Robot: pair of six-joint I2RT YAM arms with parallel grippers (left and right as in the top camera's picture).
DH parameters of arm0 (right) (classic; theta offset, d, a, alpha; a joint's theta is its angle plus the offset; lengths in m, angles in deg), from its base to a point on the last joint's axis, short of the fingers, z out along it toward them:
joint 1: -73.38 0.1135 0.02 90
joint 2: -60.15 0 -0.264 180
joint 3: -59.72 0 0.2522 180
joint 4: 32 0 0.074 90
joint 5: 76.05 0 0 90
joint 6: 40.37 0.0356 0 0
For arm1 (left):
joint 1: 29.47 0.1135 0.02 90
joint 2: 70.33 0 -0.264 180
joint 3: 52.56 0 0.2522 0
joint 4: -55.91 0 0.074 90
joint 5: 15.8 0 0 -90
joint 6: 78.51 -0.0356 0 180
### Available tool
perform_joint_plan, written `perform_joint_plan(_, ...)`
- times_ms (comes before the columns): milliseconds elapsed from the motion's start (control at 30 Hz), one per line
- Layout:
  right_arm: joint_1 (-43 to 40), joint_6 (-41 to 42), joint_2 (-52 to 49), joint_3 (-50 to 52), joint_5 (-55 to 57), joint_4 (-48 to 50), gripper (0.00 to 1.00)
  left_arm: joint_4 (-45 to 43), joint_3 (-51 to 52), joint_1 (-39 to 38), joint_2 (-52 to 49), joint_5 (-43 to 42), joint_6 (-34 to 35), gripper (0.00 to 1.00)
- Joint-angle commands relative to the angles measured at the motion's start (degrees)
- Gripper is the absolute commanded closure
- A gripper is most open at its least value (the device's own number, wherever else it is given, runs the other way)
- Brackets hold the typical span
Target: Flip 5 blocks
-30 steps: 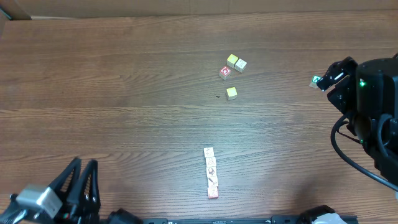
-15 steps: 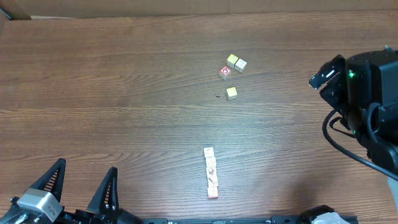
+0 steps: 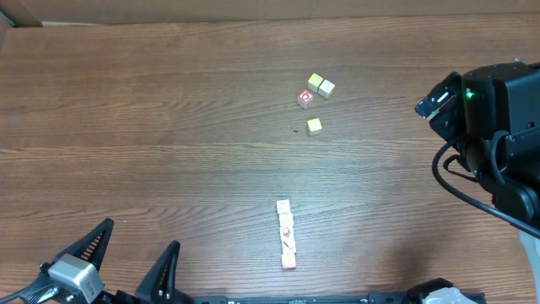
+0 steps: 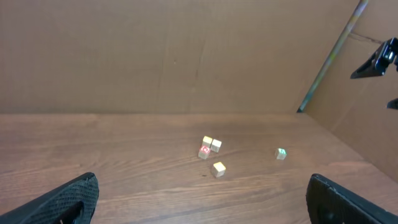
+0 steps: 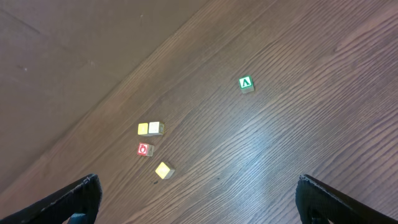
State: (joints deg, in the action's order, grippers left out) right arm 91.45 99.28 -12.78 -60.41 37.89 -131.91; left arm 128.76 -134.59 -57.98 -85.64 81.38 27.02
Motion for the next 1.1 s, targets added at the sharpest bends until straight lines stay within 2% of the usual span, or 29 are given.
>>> perform_joint_plan(0,-0.2,-0.39,-0.02,-0.85,0.2,0.28,0.0,0.13,0.0,-0.24,0.17,0.76,-0.33,0.01)
perform_joint_plan(300,-0.2,-0.39,-0.02,-0.85,0.2,0.28,0.0,1.05,1.79,0.2,0.2,6.1,-0.72,0.0)
perform_joint_plan(467,-0.2,-0.39,-0.02,-0.85,0.2,0.28,0.0,-2.95,8.22,8.44,1.38,4.61,-0.74,0.0)
perform_joint_plan(667,-0.2,-0.39,-0.02,-0.85,0.2,0.28,0.0,-17.46,20.72,16.85,7.06,-3.3,-1.62,0.0)
perform_joint_plan(900,-0.2,-0.39,-0.02,-0.85,0.2,0.28,0.0,-39.45,39.65,25.79,14.01,-11.41,-1.79,0.0)
perform_joint_plan(1067,-0.2,-0.39,-0.02,-0.85,0.2,0.28,0.0,-52.43,50.64,28.92,14.34,-13.2,-1.77,0.0)
